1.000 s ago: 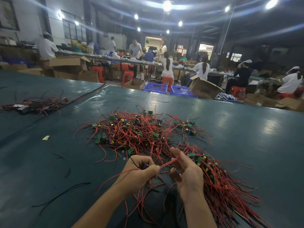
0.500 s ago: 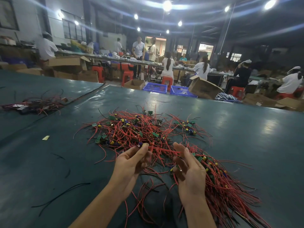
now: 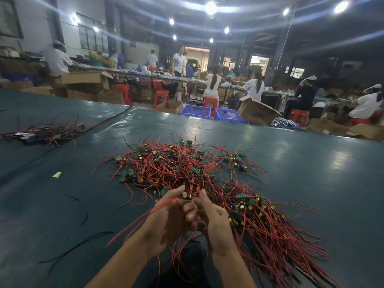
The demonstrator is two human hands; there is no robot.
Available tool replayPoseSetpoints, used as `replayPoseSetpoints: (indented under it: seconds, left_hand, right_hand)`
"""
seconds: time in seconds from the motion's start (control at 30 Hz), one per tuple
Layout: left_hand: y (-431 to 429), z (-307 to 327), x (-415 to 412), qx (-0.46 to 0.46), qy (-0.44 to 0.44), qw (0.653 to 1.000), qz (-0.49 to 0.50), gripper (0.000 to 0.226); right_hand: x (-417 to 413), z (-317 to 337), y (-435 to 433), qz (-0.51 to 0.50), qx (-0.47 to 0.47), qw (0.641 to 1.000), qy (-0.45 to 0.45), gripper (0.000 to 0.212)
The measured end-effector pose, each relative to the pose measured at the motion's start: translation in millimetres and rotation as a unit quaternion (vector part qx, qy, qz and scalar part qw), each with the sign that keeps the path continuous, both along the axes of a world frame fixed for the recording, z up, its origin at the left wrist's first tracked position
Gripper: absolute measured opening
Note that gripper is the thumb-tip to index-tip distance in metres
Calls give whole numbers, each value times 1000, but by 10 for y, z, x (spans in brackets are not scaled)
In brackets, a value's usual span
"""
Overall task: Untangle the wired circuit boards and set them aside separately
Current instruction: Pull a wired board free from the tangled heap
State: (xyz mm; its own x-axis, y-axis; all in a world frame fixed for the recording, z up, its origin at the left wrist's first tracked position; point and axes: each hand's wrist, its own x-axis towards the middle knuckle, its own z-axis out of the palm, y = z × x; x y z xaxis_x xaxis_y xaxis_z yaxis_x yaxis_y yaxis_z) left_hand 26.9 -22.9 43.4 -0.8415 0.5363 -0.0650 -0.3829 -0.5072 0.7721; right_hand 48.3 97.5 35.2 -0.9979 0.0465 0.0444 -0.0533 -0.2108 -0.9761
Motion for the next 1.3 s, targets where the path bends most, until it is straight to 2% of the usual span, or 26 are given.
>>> replayPoseSetpoints:
  seconds: [0.07,0.17,0.27,0.33,0.4,0.47,0.53,0.6,0.67,0.73,0.77,0.83,0.93,1.0,1.07,1.3]
  left_hand:
    - [20,13,25,-26,-14,1000,-2,37]
    - [21,9,29,-17,-32,999,6,36]
    - [20,-6,23,7,-35,999,-9,52]
    - [26,-12,30,41,-31,999,-18,42]
    - [58,1,52,44,4,999,-24,16]
    - [83,-24,71,-11,54,998,-12,15]
    - [122,-57,90,-98,124,987,44,12]
    - [156,-84,99,-134,162,972,109,41]
    - [174,-88,81,-151,201,953,167,56]
    - [186,-87,78,-165,245,936,195,58]
    - [184,-84,74,-166,250,932,206,49]
    - [167,-81,68,-169,243,928,225,32]
    - [127,-79,40,-198,218,924,245,41]
    - [94,-76,7,-203,187,927,256,40]
    - [62,-78,-20,-208,175,926,261,38]
    - [82,-108,-37,-218,162,916,295,31]
  right_hand:
    - [15,-3,-47,-7,-34,999,-4,39]
    - [15,-20,-91,-22,-85,996,-2,31]
    - [17,-17,-133,-33,-132,991,-2,25]
    - [8,-28,-149,-41,-150,988,11,26]
    - [-13,-53,-138,-58,-147,987,11,29]
    - [-33,-66,-101,-73,-143,987,7,26]
    - [-46,-64,-60,-66,-130,989,15,20]
    - [-53,-77,-39,-54,-95,993,35,18]
    - [-66,-99,-34,-60,-72,995,33,17]
    - [-72,-118,-43,-78,-62,995,15,27]
    - [-79,-125,-48,-86,-65,994,7,30]
    - [-76,-111,-56,-103,-86,991,-16,29]
    - [-69,-68,-37,-110,-130,984,-50,32]
    - [-89,-73,15,-106,-153,981,-58,37]
    - [-134,-133,69,-94,-162,981,-53,33]
    - [-278,-346,38,-100,-73,990,-65,34]
